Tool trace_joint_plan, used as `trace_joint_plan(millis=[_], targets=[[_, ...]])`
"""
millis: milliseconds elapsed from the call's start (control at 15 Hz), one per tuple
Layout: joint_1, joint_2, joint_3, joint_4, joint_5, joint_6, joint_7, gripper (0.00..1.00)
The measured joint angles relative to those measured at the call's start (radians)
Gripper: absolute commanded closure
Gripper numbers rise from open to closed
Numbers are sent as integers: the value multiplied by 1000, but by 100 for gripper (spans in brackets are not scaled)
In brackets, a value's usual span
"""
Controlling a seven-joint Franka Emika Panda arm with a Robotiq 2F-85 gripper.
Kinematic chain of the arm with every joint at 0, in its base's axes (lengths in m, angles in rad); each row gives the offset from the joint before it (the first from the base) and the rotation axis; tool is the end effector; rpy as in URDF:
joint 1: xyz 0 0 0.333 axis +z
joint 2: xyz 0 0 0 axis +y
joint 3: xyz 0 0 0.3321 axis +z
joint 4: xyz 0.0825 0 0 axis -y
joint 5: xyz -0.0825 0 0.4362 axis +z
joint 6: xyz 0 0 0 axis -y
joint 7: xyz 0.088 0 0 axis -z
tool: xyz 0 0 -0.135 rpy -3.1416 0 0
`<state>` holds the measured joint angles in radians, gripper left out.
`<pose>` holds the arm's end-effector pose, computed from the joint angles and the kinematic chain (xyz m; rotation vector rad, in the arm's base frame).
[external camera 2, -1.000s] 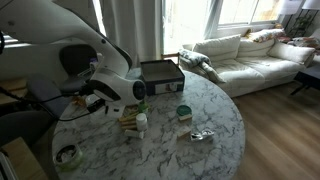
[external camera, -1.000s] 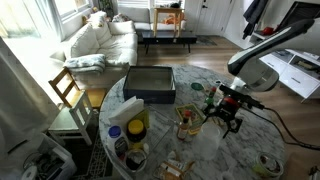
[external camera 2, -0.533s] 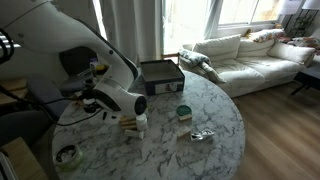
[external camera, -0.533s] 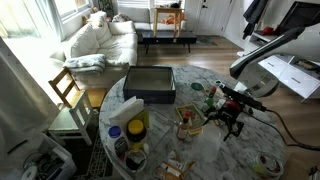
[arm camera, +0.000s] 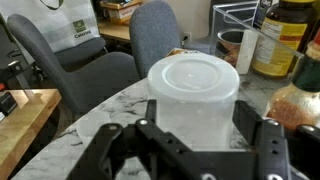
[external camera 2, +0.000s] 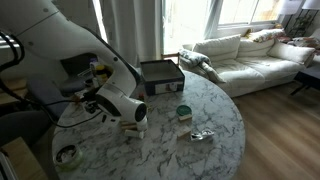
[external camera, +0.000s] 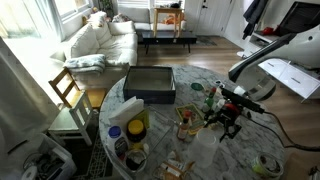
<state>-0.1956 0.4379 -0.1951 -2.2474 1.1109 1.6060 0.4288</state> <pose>0.4762 -0.0770 0.1290 -1.4431 1.4426 1.0954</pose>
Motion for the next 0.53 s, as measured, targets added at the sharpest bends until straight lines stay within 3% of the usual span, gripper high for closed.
trace_joint_plan(millis=[133,200,333,533], targets=[[-1,1,-5,2,9,0,-5,70],[-1,1,-8,4,11,0,-7,31],[-1,1,-17,11,12,0,-8,31],[-1,1,-27,24,12,-1,-9,11]])
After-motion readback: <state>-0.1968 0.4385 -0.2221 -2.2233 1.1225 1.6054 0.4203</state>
